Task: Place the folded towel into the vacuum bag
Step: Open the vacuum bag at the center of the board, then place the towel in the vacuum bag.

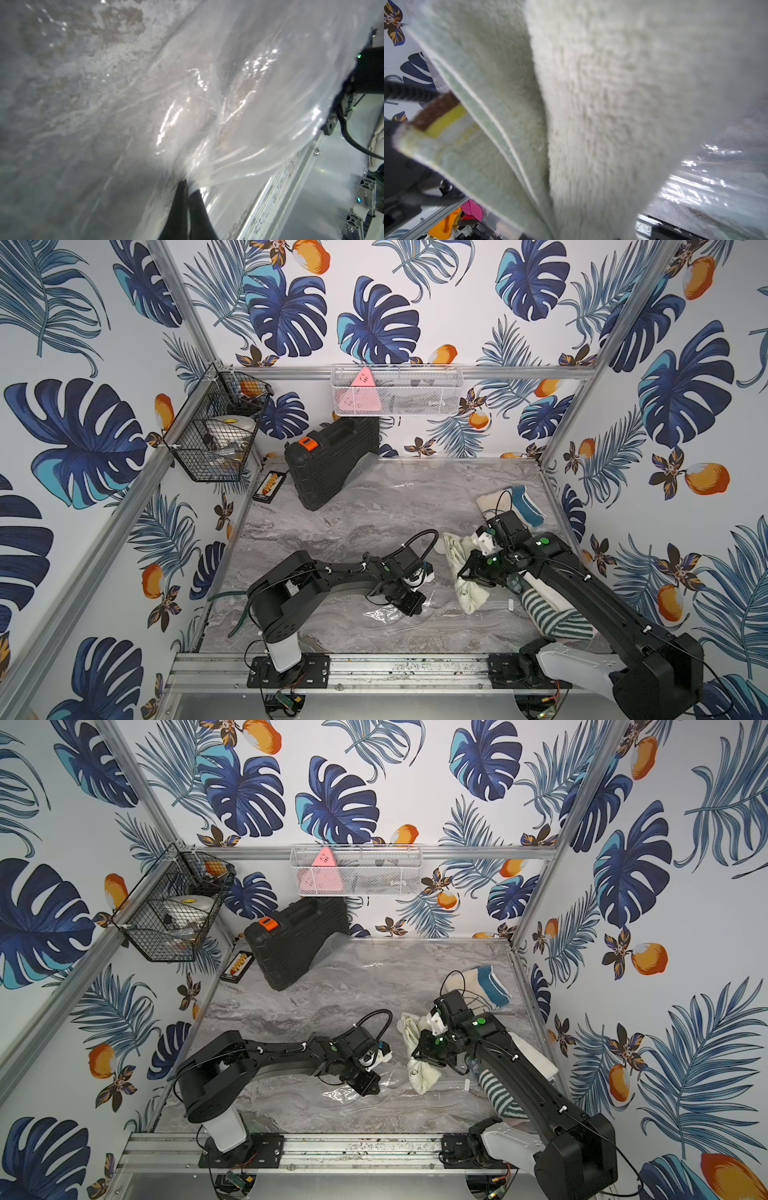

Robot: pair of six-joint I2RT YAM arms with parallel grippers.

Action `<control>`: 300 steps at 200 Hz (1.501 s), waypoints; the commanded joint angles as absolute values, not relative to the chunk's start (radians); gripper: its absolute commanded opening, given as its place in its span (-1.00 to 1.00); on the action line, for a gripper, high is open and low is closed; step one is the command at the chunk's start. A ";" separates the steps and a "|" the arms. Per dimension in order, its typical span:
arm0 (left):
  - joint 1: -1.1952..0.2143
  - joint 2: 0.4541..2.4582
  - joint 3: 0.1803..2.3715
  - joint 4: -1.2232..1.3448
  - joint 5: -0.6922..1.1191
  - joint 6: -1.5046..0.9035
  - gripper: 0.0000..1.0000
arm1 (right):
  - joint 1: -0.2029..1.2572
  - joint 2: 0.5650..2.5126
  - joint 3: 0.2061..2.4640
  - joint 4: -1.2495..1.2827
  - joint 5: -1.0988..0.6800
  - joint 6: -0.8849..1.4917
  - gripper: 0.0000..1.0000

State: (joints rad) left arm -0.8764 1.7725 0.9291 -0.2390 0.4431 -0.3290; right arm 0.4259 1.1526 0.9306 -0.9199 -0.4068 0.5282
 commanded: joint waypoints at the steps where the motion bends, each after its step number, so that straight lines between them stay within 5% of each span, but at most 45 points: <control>1: -0.874 1.806 0.941 -0.104 0.469 -0.415 -1.00 | 0.456 1.131 0.896 -0.898 -0.463 0.575 -0.88; 47: -0.848 1.765 0.941 -0.064 0.479 -0.458 -1.00 | 0.715 1.128 0.877 -0.653 -0.446 0.814 -0.93; 80: -0.839 1.758 0.912 0.005 0.513 -0.508 -1.00 | 0.760 1.195 0.772 -0.363 -0.454 1.011 -0.97; 155: -0.742 1.585 0.939 -0.046 0.483 -0.501 -1.00 | 0.759 1.215 0.560 -0.650 -0.397 0.907 -1.00; 213: -0.740 1.486 0.980 -0.053 0.462 -0.521 -1.00 | 0.786 1.237 0.685 -0.786 -0.227 0.833 -1.00; 269: -0.742 1.526 0.943 0.006 0.460 -0.546 -1.00 | 0.874 1.104 0.935 -0.909 -0.293 0.784 -1.00; 300: -0.742 1.484 0.965 0.012 0.477 -0.575 -1.00 | 0.895 1.114 0.923 -0.716 -0.363 0.898 -1.00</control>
State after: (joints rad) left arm -0.7422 1.5238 0.9470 -0.0536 0.4568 -0.5507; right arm 0.8822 1.1110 0.9375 -0.8448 -0.3050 0.8143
